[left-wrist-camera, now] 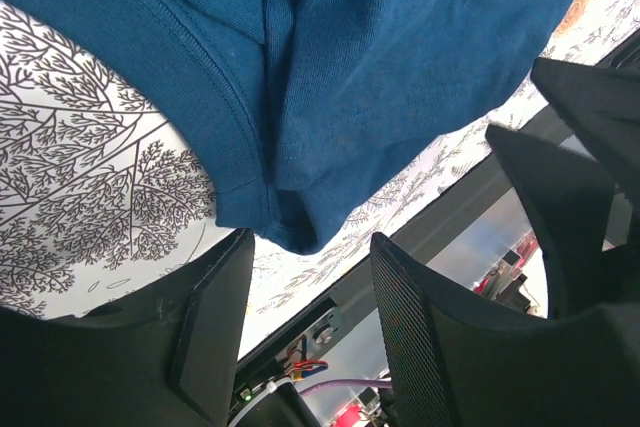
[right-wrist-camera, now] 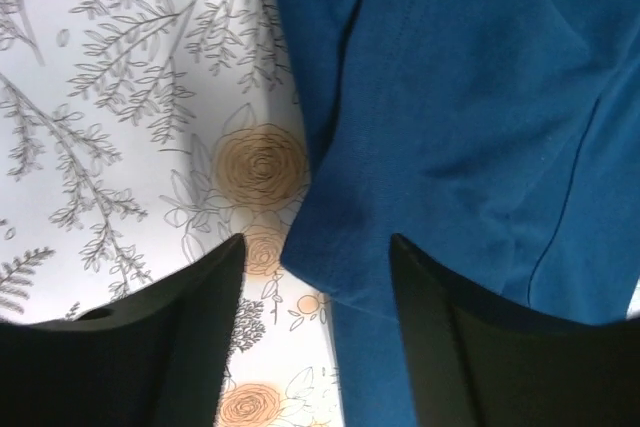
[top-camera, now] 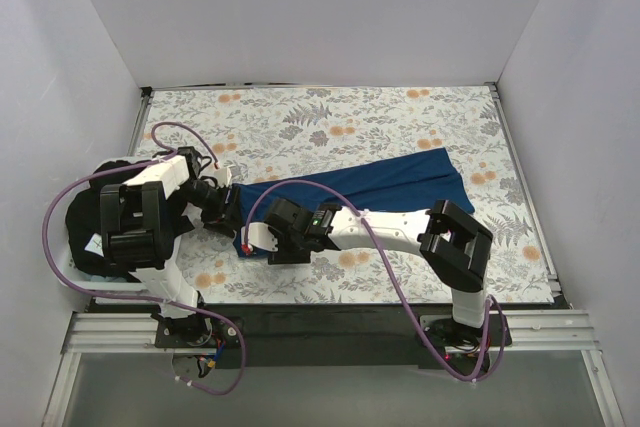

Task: Fold and stack the t-shirts
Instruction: Fold the tshirt

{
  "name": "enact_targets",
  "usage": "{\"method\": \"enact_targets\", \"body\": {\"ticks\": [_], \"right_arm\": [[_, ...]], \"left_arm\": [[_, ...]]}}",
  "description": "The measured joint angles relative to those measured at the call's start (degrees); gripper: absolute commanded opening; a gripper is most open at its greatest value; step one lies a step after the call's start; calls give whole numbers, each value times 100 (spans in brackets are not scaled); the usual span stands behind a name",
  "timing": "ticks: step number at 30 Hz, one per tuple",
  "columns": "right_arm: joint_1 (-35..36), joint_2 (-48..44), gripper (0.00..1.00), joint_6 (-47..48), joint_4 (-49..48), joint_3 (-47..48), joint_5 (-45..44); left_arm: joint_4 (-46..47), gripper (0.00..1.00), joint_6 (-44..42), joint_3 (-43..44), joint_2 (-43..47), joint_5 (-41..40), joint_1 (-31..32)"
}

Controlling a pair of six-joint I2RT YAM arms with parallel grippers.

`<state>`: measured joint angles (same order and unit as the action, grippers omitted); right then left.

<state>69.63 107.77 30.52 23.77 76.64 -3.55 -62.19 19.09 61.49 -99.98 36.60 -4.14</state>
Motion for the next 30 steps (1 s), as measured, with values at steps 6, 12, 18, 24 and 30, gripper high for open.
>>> {"method": "enact_targets", "body": {"ticks": [6, 12, 18, 24, 30], "right_arm": [[17, 31, 21, 192, -105, -2, -444], [20, 28, 1, 293, -149, -2, -680], [20, -26, 1, 295, -155, -28, -702], [20, -260, 32, 278, -136, -57, -531], [20, -295, 48, 380, -74, -63, -125]], "left_arm": [[87, 49, 26, 0, 2, 2, 0], [140, 49, 72, 0, 2, 2, 15], [203, 49, 101, -2, 2, 4, 68], [282, 49, 160, -2, 2, 2, 168], [302, 49, 219, -2, 2, 0, 216]]}}
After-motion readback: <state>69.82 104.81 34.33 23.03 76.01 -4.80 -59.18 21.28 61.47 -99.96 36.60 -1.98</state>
